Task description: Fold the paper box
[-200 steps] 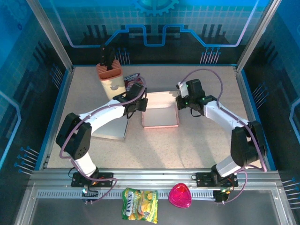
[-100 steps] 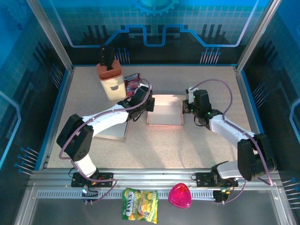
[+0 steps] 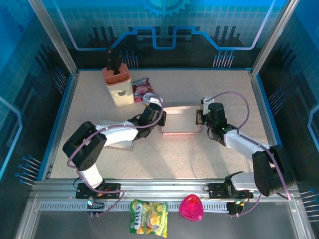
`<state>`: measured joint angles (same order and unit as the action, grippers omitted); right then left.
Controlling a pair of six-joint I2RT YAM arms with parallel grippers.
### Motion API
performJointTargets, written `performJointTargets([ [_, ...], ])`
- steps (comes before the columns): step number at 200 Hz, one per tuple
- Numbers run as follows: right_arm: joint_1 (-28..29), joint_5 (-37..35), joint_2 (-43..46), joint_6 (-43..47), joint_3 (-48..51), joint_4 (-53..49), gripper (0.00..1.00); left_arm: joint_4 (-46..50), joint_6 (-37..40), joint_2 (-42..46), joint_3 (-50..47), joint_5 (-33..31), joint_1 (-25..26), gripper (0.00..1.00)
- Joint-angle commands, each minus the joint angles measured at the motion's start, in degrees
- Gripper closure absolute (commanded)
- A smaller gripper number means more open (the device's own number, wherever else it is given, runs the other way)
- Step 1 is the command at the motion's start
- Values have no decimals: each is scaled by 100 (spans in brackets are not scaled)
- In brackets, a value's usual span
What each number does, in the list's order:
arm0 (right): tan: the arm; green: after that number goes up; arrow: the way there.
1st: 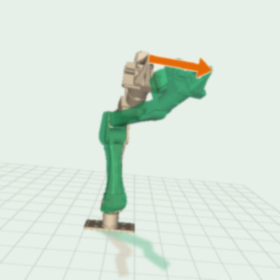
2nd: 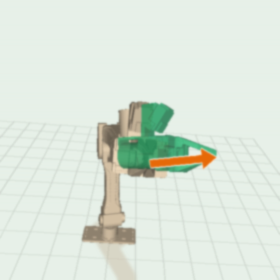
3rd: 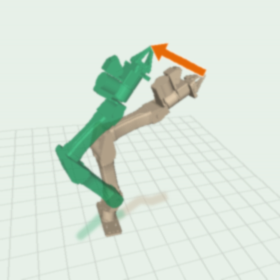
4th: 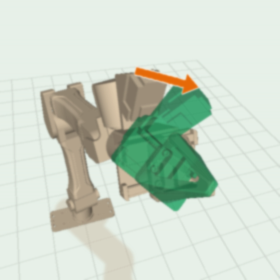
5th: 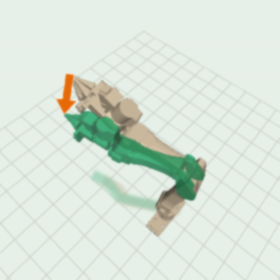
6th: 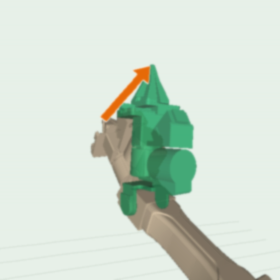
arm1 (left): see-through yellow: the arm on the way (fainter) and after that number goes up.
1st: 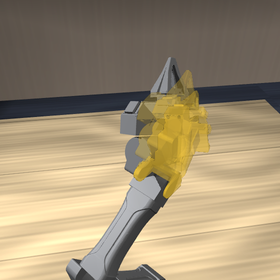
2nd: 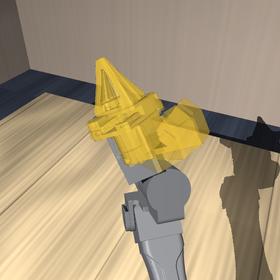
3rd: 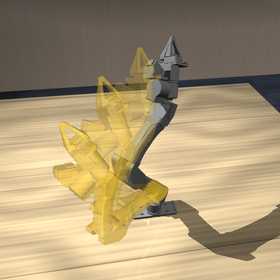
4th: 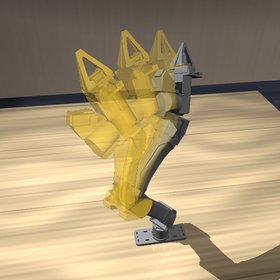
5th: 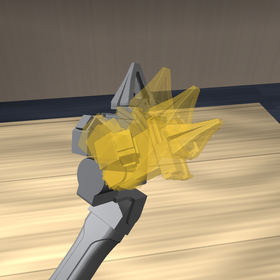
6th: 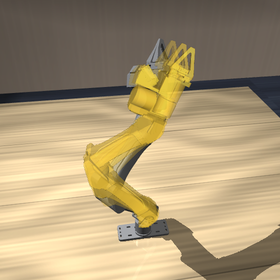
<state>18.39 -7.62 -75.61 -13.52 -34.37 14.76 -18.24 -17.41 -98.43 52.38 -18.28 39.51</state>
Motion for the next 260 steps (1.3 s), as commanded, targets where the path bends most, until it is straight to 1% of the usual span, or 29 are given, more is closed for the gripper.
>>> performJointTargets([
  [1, 296, -18, 233, -10, 228, 421, 100, -970, 150, 35, -329, 307, 221, 100],
  [30, 471, -362, 370, -102, 448, 389, 100, -1363, 49, -7, -625, 208, 309, 100],
  [49, 571, -504, 449, -222, 546, 312, 100, -1473, 42, -59, -753, -4, 442, 100],
  [75, 638, -686, 547, -457, 640, 103, 94, -1585, -55, -156, -933, -306, 564, 100],
  [78, 651, -700, 571, -502, 642, -62, 93, -1601, -74, -159, -959, -341, 568, 100],
  [91, 682, -692, 723, -707, 634, -394, 86, -1713, -152, -175, -1097, -513, 615, 100],
  [109, 735, -596, 1079, -1083, 609, -873, 66, -1779, -219, -183, -1216, -756, 678, 100],
  [124, 744, -295, 1378, -1473, 615, -1202, 54, -1707, -226, -218, -1217, -1008, 748, 100],
  [137, 775, -23, 1579, -1816, 667, -1392, 46, -1578, -238, -251, -1172, -1317, 833, 100],
  [160, 792, 420, 1851, -2264, 751, -1699, 42, -1485, -286, -282, -1132, -1689, 940, 100],
  [183, 802, 657, 2047, -2481, 833, -1835, 37, -1413, -316, -272, -1107, -1867, 1002, 100],
  [211, 819, 1174, 2153, -2495, 660, -2253, 32, -1216, -351, -246, -1016, -2001, 1049, 100],
  [232, 875, 1497, 2231, -2493, 467, -2712, 21, -1157, -366, -247, -982, -2037, 1059, 100],
  [260, 949, 1987, 2261, -2496, 291, -3107, 15, -1125, -399, -263, -957, -2063, 1059, 100],
])
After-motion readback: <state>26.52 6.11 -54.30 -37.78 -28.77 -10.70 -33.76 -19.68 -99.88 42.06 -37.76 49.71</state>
